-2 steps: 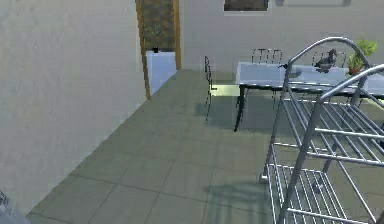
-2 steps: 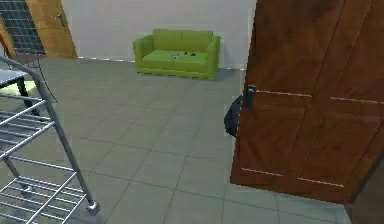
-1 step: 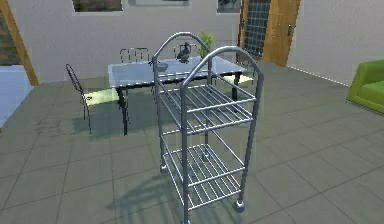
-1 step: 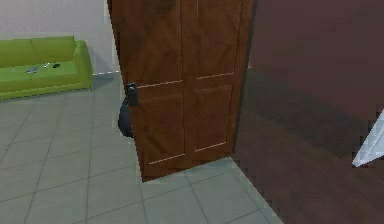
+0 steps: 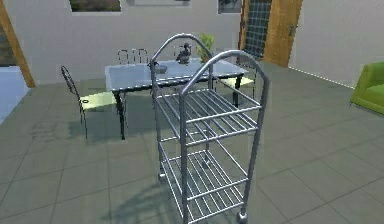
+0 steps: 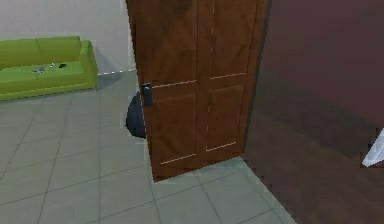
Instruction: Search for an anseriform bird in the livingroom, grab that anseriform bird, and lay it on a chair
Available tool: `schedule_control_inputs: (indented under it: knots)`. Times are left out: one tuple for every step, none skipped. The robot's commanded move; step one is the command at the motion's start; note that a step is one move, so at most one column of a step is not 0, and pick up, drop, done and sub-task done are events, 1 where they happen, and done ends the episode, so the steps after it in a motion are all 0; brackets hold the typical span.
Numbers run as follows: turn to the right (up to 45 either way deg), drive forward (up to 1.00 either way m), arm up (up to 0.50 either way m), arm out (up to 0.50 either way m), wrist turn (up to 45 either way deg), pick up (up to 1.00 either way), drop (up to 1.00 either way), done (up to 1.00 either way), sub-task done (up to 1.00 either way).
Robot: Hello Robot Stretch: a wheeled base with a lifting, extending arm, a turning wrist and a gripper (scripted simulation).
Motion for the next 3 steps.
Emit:
schedule_control_inputs:
  knots:
    - [-45.0, 0.0, 0.0, 0.0, 0.0, 0.0, 0.0, 0.0, 0.0]
    - [-6.0, 0.0, 0.0, 0.0, 0.0, 0.0, 0.0, 0.0, 0.0]
    - [0.0, 0.7, 0.0, 0.0, 0.0, 0.0, 0.0, 0.0, 0.0]
